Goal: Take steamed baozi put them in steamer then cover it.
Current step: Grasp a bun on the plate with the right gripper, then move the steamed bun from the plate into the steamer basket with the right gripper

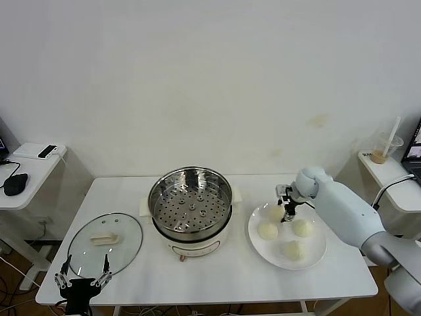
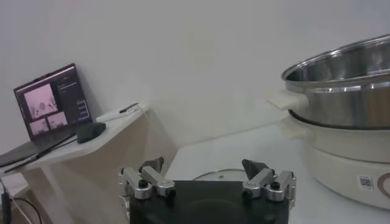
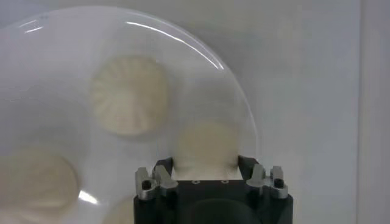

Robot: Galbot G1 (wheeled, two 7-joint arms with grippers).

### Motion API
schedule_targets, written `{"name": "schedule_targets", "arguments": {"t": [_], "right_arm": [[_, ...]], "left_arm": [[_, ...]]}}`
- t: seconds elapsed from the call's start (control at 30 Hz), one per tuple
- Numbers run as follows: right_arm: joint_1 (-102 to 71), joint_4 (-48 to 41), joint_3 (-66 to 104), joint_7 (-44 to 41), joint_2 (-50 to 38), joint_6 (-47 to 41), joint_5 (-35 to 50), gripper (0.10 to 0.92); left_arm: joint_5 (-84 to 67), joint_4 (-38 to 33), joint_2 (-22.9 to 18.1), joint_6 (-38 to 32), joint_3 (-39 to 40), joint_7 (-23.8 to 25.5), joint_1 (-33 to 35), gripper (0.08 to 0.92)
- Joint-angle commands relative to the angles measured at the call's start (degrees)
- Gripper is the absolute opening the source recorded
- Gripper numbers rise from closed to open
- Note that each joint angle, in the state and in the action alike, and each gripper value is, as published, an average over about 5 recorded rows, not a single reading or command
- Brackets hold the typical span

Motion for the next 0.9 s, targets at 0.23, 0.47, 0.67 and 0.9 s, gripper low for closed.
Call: {"name": "schedule_targets", "arguments": {"t": [0.23,0.47,0.67,0.9], "right_arm": [[0.07,0.24,0.08,0.29,-0.28,0.36,0.04,0.578],[1.28,4.26,-0.55,-0.59,-3.57,0.3,2.71,0.577],[6.86,13.01,-4.65,-1.87,-9.2,0.21,10.38,0.583],[17.96,19.14,-10.8,-2.95,-13.45,0.22,19.48,0.586]], "left_arm": [[0.0,-0.3,0.03,-0.01,0.04,-0.08,0.1,0.823],[-0.02,-0.25,0.22,0.12,0.0,-0.06,-0.01,0.823],[-1.7,-0.01,0.41,0.79,0.46,-0.19,-0.36,0.823],[-3.18,0.2,1.0,1.19,0.78,-0.22,-0.59,0.823]]}}
